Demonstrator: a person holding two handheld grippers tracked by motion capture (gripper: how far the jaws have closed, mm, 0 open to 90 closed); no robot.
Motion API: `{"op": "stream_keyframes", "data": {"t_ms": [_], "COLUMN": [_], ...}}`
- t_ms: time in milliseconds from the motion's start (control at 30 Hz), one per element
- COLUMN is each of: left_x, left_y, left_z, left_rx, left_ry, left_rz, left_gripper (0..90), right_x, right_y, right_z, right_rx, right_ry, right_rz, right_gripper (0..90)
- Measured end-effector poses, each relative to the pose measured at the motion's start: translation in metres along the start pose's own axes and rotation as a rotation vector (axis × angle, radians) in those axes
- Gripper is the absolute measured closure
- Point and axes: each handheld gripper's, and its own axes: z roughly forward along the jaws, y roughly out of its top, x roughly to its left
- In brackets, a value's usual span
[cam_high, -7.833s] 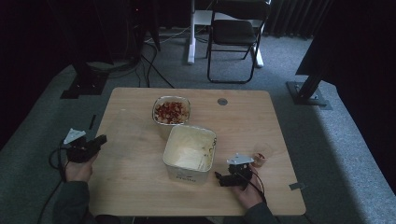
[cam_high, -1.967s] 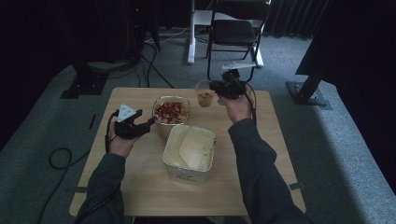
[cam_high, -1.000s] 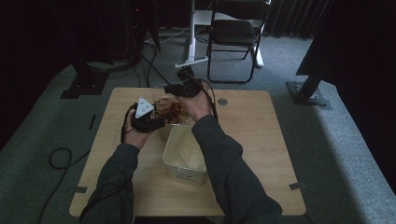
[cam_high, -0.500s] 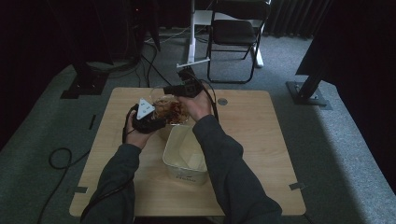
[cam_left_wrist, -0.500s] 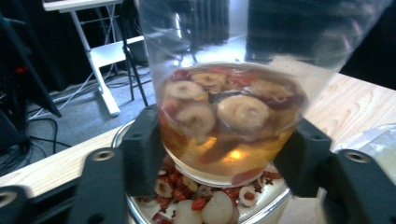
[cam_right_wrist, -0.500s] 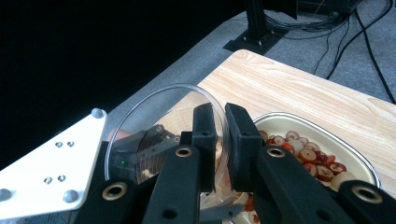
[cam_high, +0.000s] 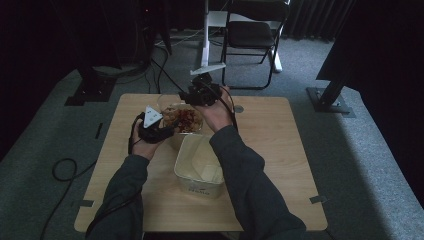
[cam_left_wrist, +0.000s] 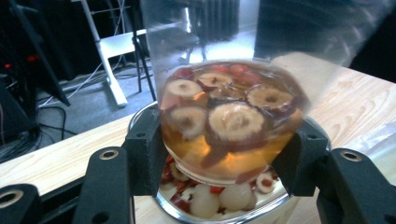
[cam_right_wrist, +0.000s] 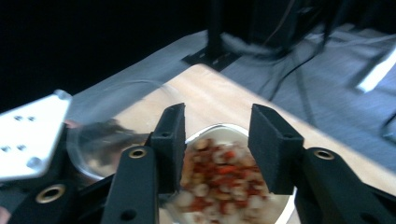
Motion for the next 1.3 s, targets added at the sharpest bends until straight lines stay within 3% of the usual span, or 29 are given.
{"op": "stream_keyframes", "data": {"t_ms": [167, 333, 467, 600, 800, 900, 1067, 1100, 1133, 1167, 1200, 1300], "left_x": [0.008, 0.015, 0.021, 0.026, 0.032, 0.034, 0.038, 0.038, 0.038, 0.038, 0.038, 0.038], "left_y": [-0.003, -0.005, -0.008, -0.008, -0.009, -0.008, -0.003, -0.003, 0.0, 0.001, 0.002, 0.005], "left_z": [-0.003, -0.008, -0.01, -0.01, -0.007, -0.006, -0.005, -0.005, -0.005, -0.004, -0.003, -0.001], "left_rx": [-0.002, 0.01, 0.011, 0.021, 0.042, 0.05, 0.063, 0.063, 0.074, 0.077, 0.083, 0.1], "left_ry": [0.032, 0.068, 0.101, 0.125, 0.15, 0.168, 0.203, 0.203, 0.221, 0.228, 0.238, 0.265], "left_rz": [-0.02, -0.011, -0.013, -0.008, 0.0, 0.013, 0.062, 0.062, 0.096, 0.107, 0.123, 0.163], "left_gripper": [42.8, 42.7, 42.7, 42.7, 42.6, 42.6, 42.6, 42.6, 42.6, 42.6, 42.6, 42.6], "right_x": [-0.019, -0.038, -0.066, -0.096, -0.128, -0.135, -0.141, -0.141, -0.142, -0.142, -0.142, -0.136], "right_y": [-0.01, -0.028, -0.058, -0.093, -0.154, -0.187, -0.246, -0.246, -0.252, -0.269, -0.273, -0.283], "right_z": [-0.015, -0.032, -0.051, -0.065, -0.071, -0.069, -0.061, -0.061, -0.061, -0.063, -0.063, -0.064], "right_rx": [-0.056, -0.046, -0.035, -0.01, 0.065, 0.092, 0.17, 0.17, 0.177, 0.189, 0.195, 0.207], "right_ry": [-0.034, -0.126, -0.209, -0.282, -0.29, -0.295, -0.359, -0.359, -0.368, -0.379, -0.38, -0.399], "right_rz": [0.042, -0.011, 0.007, 0.054, 0.142, 0.176, 0.178, 0.178, 0.181, 0.199, 0.204, 0.17], "right_gripper": [51.2, 48.8, 47.7, 47.7, 47.8, 47.8, 47.6, 47.6, 47.6, 47.3, 47.2, 46.7]}}
